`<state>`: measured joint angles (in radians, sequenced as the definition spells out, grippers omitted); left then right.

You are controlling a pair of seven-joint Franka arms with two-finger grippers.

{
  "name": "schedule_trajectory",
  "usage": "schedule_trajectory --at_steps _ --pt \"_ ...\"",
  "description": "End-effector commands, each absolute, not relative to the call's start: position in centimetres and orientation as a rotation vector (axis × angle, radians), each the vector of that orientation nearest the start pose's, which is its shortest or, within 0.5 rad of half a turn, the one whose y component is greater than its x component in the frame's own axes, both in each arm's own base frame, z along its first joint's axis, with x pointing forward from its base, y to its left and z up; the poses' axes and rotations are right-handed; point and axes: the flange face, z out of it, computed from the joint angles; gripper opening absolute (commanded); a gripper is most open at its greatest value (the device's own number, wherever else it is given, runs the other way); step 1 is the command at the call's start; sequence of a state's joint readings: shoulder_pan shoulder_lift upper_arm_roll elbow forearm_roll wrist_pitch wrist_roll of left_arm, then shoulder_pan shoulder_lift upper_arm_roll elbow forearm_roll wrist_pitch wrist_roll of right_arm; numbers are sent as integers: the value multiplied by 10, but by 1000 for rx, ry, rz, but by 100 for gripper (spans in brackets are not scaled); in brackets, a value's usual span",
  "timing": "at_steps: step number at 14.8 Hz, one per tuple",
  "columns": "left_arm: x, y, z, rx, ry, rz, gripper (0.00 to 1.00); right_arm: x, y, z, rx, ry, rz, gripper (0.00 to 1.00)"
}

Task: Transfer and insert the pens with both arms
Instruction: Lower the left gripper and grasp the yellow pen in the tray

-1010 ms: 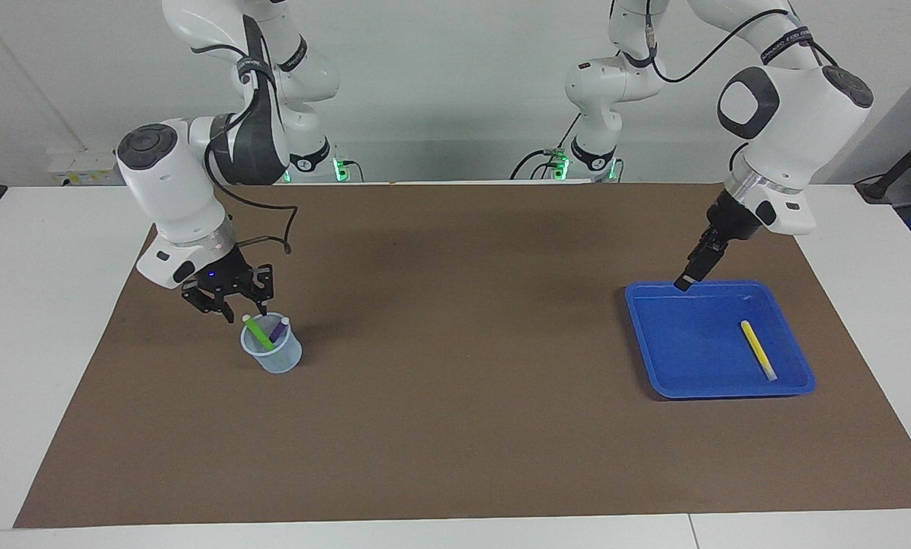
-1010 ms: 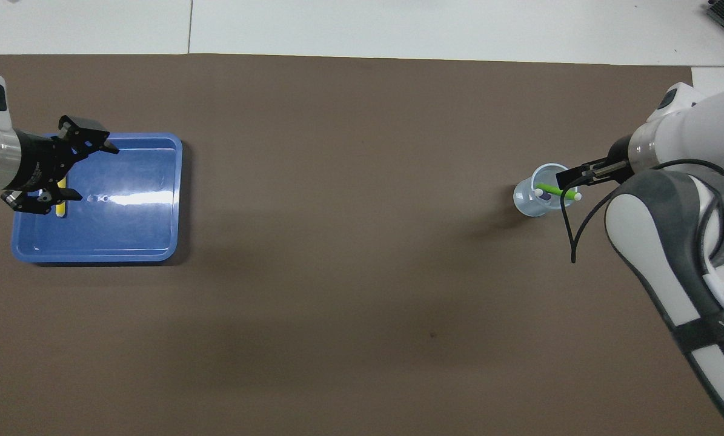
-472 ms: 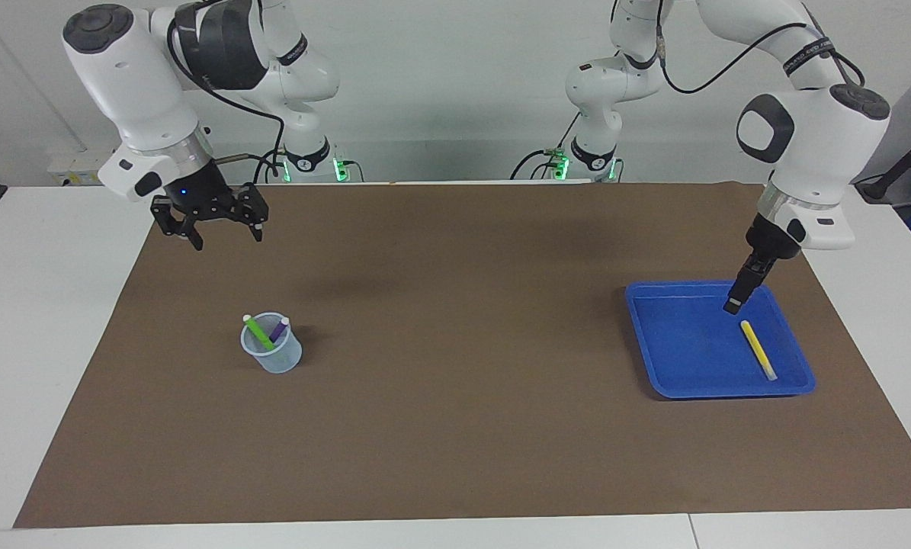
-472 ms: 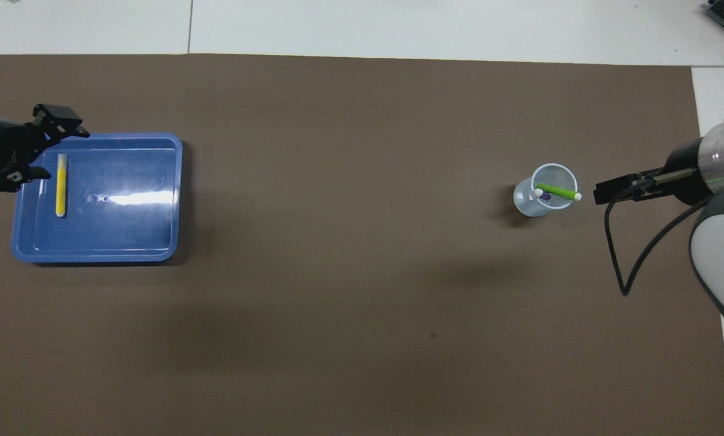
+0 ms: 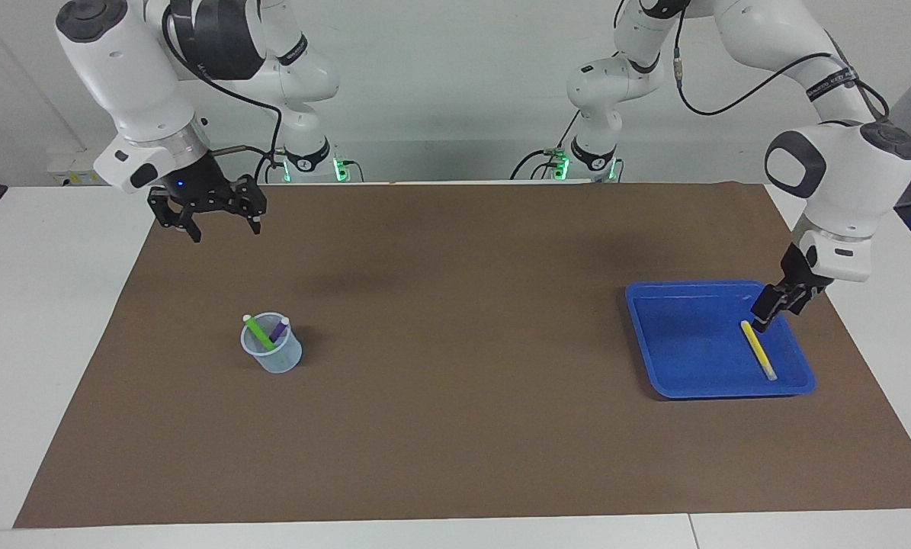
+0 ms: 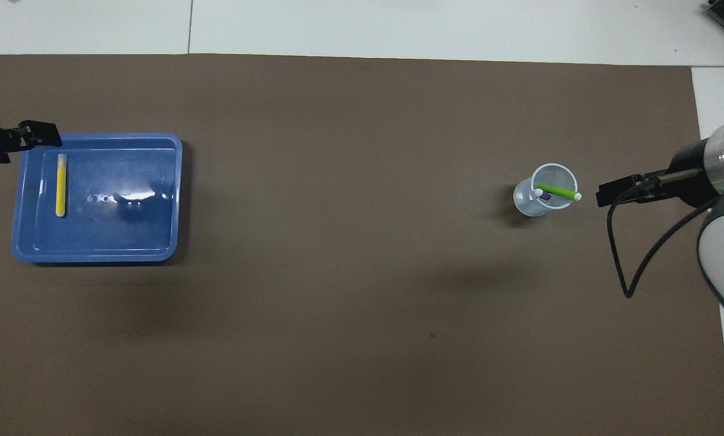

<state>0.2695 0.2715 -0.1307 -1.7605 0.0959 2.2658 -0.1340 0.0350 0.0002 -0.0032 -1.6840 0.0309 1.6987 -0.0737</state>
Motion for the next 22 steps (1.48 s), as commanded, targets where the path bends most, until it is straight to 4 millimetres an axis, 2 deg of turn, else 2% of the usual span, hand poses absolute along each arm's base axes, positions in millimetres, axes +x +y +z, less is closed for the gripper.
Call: schedule_trajectory --at_steps 1,3,4,6,10,17,22 --pt "667 107 394 -2989 -145 -307 100 564 27 583 -3103 -118 -9 100" --pt "668 125 374 -2998 -35 -265 100 564 27 583 -3104 -118 -7 100" --pt "669 131 363 -3005 -40 -259 100 564 27 582 -3104 -118 -2 100" --pt "670 133 346 -3039 -81 -281 100 563 27 582 -3104 -118 0 100" --pt "656 143 321 -3052 -104 -227 100 562 28 580 -3104 -120 7 100" --pt "634 139 293 -3064 -104 -172 100 561 19 581 -3105 -99 4 100" --pt "626 138 288 -3065 -97 -162 100 560 10 579 -3137 -98 12 100"
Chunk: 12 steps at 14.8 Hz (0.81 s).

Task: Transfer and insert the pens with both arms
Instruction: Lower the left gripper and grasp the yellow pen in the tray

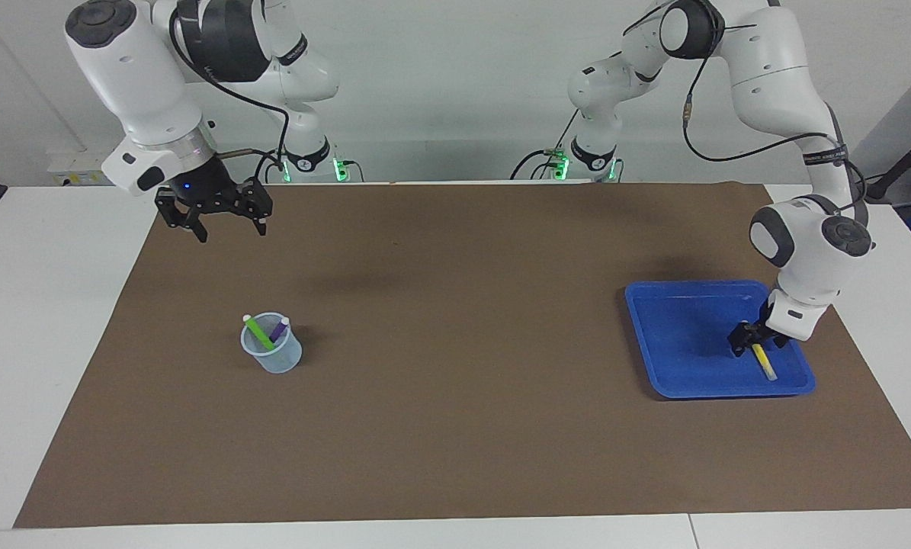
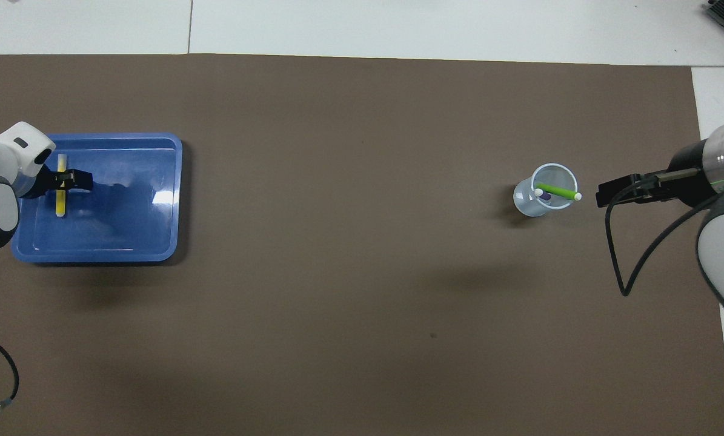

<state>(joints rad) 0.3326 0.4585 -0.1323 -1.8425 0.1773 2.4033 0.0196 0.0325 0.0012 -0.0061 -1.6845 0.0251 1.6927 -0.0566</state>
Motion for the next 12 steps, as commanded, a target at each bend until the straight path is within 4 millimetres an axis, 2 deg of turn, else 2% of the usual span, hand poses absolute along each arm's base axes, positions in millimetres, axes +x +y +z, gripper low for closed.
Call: schedule_trajectory --at_steps 1,3,6,9,11,12 --pt "626 137 289 -3065 -95 -162 98 559 7 578 -3151 -94 12 100" --pt "626 137 289 -3066 -97 -157 89 559 5 577 -3162 -118 20 100" --pt "626 138 288 -3065 -96 -152 67 559 13 575 -3150 -248 6 100" --pt "625 137 288 -3066 -96 -145 41 558 14 574 -3142 -249 8 100" --pt "625 138 289 -3065 -96 -145 33 555 11 574 -3134 -237 48 100" --pt "625 138 289 -3065 -99 -143 26 553 11 573 -3129 -231 79 100"
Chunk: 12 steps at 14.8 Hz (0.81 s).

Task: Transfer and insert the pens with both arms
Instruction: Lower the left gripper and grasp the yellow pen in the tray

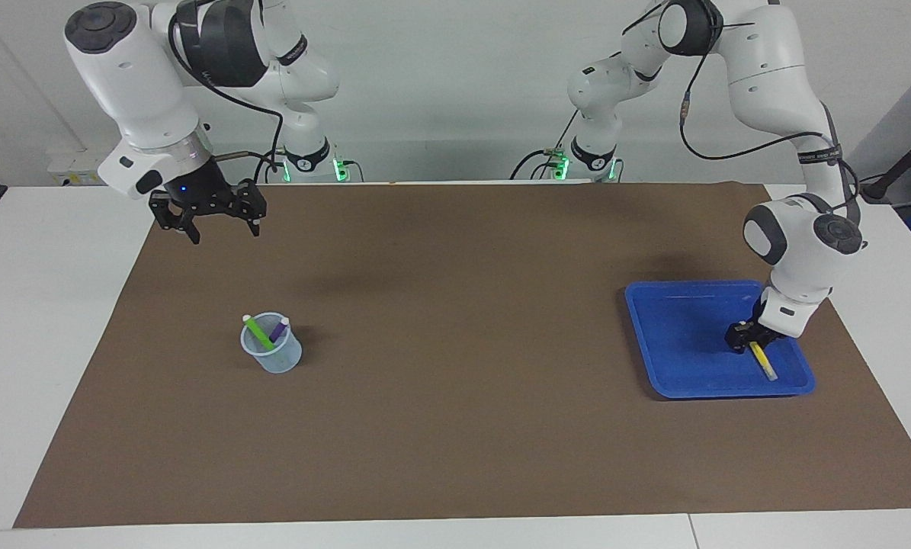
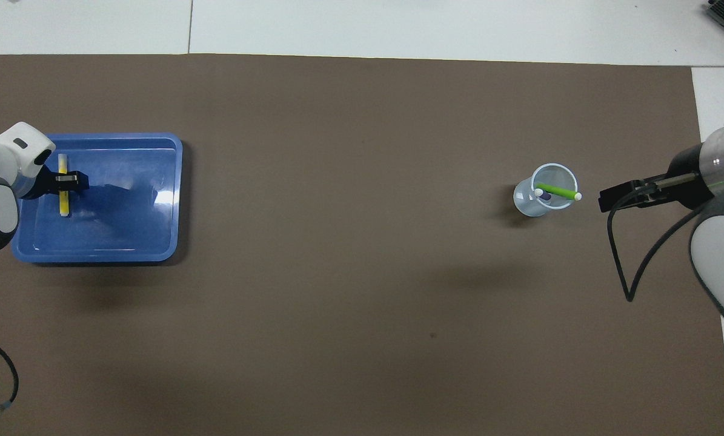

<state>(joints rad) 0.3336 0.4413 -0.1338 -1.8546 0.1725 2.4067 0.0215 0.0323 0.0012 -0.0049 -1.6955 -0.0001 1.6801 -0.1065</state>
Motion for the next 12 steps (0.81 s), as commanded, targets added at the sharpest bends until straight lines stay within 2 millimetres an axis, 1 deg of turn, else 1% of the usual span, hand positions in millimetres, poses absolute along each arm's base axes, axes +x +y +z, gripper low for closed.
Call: schedule_trajectory --at_steps 1,2,3,4,6,8,10,11,12 --pt "625 138 288 -3067 -100 -141 15 551 12 573 -3128 -231 105 100" --pt "625 138 289 -3066 -98 -143 5 549 13 573 -3125 -233 137 100" --pt "625 138 289 -3066 -103 -143 0 548 14 574 -3123 -233 151 100" --pt "626 139 289 -3066 -103 -145 0 547 15 574 -3124 -238 158 100" --pt "628 137 292 -3065 -104 -155 0 553 17 578 -3125 -243 144 100" --pt "633 133 297 -3086 -137 -153 0 556 16 579 -3123 -242 139 100" --pt "646 131 316 -3149 -236 -142 0 554 13 581 -3094 -217 157 100" --pt "653 131 329 -3184 -292 -135 0 555 10 586 -3080 -204 152 100" --pt "660 128 342 -3216 -361 -130 0 557 9 584 -3077 -202 166 100"
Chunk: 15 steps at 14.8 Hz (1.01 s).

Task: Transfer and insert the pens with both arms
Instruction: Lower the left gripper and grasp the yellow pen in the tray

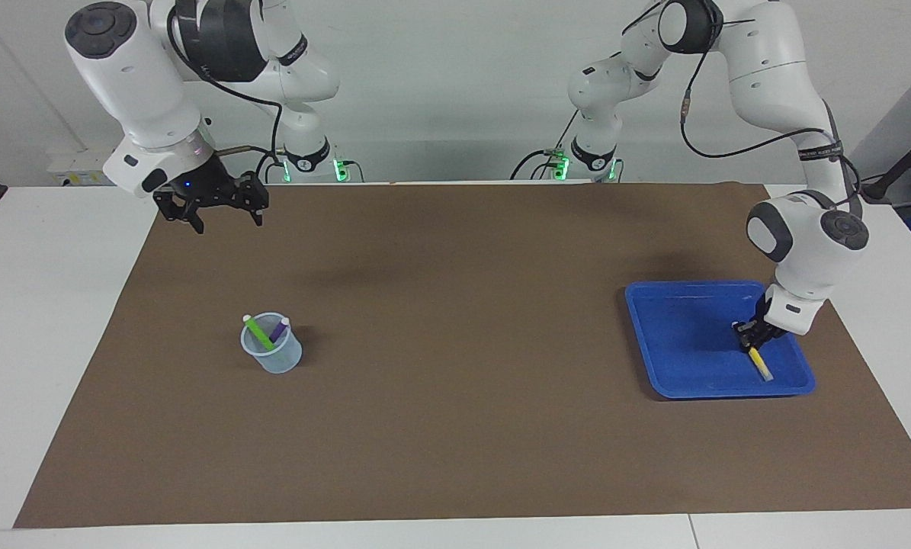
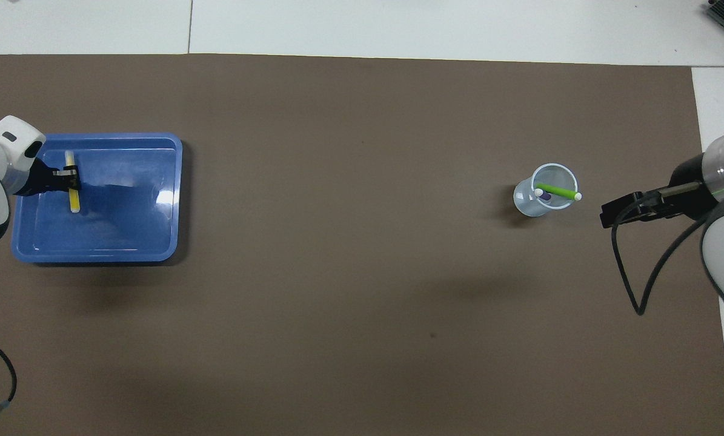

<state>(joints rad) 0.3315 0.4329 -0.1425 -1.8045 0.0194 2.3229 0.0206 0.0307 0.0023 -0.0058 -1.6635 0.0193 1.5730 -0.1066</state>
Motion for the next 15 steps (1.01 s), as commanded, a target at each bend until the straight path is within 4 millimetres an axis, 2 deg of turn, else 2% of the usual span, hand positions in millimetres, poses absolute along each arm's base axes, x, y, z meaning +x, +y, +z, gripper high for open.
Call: schedule_trajectory --at_steps 1,3,6,9,15 --pt "663 124 353 -3235 -442 -128 0 558 2 581 -3073 -189 172 100" --pt "668 114 371 -3267 -631 -118 0 558 -2 580 -3073 -182 164 100" --pt "666 87 399 -3268 -961 -119 0 558 -4 577 -3078 -174 150 100" --pt "665 38 419 -3197 -1233 -83 0 555 -4 573 -3078 -171 160 100" --pt "650 -87 451 -2964 -1748 36 0 551 0 565 -3053 -175 158 100"
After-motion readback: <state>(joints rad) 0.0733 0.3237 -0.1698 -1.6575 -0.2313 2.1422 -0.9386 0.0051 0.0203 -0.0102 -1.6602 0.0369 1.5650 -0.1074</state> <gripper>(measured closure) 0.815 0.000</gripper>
